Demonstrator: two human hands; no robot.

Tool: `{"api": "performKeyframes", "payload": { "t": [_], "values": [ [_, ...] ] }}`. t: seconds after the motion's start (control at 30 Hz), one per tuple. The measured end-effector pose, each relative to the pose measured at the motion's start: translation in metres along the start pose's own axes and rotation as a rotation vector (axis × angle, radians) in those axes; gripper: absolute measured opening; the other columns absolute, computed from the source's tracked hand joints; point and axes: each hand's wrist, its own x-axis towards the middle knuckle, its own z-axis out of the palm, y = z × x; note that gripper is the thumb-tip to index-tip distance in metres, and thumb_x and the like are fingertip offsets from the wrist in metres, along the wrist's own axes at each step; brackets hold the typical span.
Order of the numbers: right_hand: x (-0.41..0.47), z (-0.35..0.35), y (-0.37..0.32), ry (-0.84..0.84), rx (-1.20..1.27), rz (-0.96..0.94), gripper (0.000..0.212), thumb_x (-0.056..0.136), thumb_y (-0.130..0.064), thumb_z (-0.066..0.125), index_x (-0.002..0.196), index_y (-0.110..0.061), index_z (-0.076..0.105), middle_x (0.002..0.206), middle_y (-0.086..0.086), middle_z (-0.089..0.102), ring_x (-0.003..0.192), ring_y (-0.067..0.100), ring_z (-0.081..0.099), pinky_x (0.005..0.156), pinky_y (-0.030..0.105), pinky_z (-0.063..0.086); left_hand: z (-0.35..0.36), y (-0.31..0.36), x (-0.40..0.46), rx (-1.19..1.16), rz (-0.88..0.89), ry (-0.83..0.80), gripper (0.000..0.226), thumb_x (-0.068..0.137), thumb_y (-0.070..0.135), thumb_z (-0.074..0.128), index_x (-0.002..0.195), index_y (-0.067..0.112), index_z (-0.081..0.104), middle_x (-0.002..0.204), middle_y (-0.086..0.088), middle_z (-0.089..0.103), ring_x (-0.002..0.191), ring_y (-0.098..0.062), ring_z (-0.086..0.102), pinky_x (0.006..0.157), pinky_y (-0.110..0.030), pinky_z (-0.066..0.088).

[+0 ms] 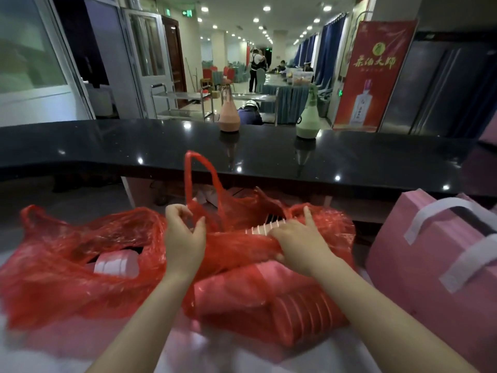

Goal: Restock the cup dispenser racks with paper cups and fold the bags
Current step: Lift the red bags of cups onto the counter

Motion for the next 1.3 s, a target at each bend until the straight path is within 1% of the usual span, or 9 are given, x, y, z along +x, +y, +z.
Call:
{"api": "performKeyframes", "payload": {
  "t": [0.13,0.23,0.5,0.63,0.77,0.9,1.03,1.2,1.3],
  "values": [
    [-0.041,0.004,-0.003,0.304,0.132,0.003,0.065,0.09,-0.068,0.016,0.086,-0.024,0.063,0.075,-0.006,0.068,0.068,0.017,0.063,0.077,0.033,0.041,-0.025,-0.004,0.007,0.139,0.03,-0.079,0.033,0.077,-0.008,0.055,0.074,0.023,0.045,0.118,-0.003,0.062,0.092,0.006,0.056,0.073,-0.006,0.035],
    [-0.066,0.007,-0.011,0.287,0.275,0.194,0.069,0.095,-0.057,0.011,0.073,-0.017,0.063,0.075,0.003,0.069,0.074,0.029,0.064,0.067,0.037,0.041,-0.036,-0.008,0.009,0.244,0.032,-0.213,0.036,0.075,-0.009,0.052,0.086,0.022,0.067,0.141,-0.001,0.048,0.127,-0.016,0.046,0.099,-0.02,0.03],
    [-0.121,0.025,-0.036,0.221,0.162,0.4,0.038,0.099,-0.033,0.044,0.079,-0.012,0.069,0.086,0.01,0.072,0.085,0.034,0.064,0.073,0.042,0.042,-0.062,-0.016,0.0,0.24,0.003,-0.284,0.049,0.075,-0.01,0.053,0.115,0.015,0.065,0.107,-0.007,0.07,0.101,-0.028,0.064,0.084,-0.031,0.044],
    [-0.14,0.03,-0.054,0.094,0.101,0.388,0.037,0.101,-0.035,0.034,0.096,-0.019,0.066,0.098,0.006,0.07,0.092,0.035,0.063,0.076,0.043,0.042,-0.068,-0.008,-0.013,0.057,-0.173,-0.252,0.088,0.078,0.008,0.071,0.148,0.022,0.019,0.14,-0.005,0.048,0.099,-0.012,0.061,0.084,-0.025,0.042],
    [-0.15,0.027,-0.06,0.135,0.191,0.485,0.023,0.097,-0.032,0.044,0.105,-0.022,0.063,0.095,0.012,0.071,0.089,0.039,0.062,0.07,0.044,0.043,-0.064,0.013,-0.037,0.248,0.244,-0.273,0.119,0.071,0.027,0.081,0.151,0.015,-0.006,0.158,-0.012,-0.008,0.146,-0.021,-0.004,0.115,-0.021,-0.003],
    [-0.144,0.024,-0.068,0.25,0.183,0.386,0.03,0.082,-0.02,0.066,0.111,-0.025,0.067,0.104,0.002,0.066,0.086,0.031,0.065,0.072,0.039,0.048,-0.047,0.04,-0.054,0.388,0.792,-0.329,0.072,0.072,0.014,0.074,0.139,0.014,0.046,0.153,-0.012,0.029,0.144,-0.03,0.016,0.117,-0.05,0.005],
    [-0.14,0.026,-0.068,0.069,0.045,0.193,0.056,0.069,-0.032,0.071,0.123,-0.033,0.057,0.133,-0.005,0.05,0.128,0.023,0.043,0.105,0.053,0.025,-0.021,0.051,-0.057,0.51,1.112,-0.559,0.036,0.068,0.0,0.073,0.101,0.013,0.073,0.111,-0.007,0.07,0.113,-0.027,0.062,0.109,-0.052,0.025],
    [-0.153,0.037,-0.042,-0.225,0.013,0.289,0.101,0.063,-0.07,0.058,0.147,-0.04,0.011,0.16,0.002,-0.006,0.144,0.021,-0.019,0.098,0.063,-0.025,0.001,0.043,-0.04,1.042,0.852,-1.052,0.017,0.088,0.021,0.057,0.104,0.021,0.063,0.104,-0.001,0.068,0.103,-0.022,0.064,0.116,-0.046,0.0],
    [-0.172,0.046,-0.024,-0.267,-0.002,0.417,0.125,0.055,-0.084,0.053,0.144,-0.039,-0.022,0.154,0.007,-0.029,0.134,0.021,-0.038,0.092,0.062,-0.03,-0.004,0.012,-0.032,1.171,0.629,-1.1,0.08,0.07,0.063,0.067,0.135,0.023,0.043,0.137,-0.005,0.049,0.124,-0.027,0.049,0.109,-0.065,0.004]
  ]
}}
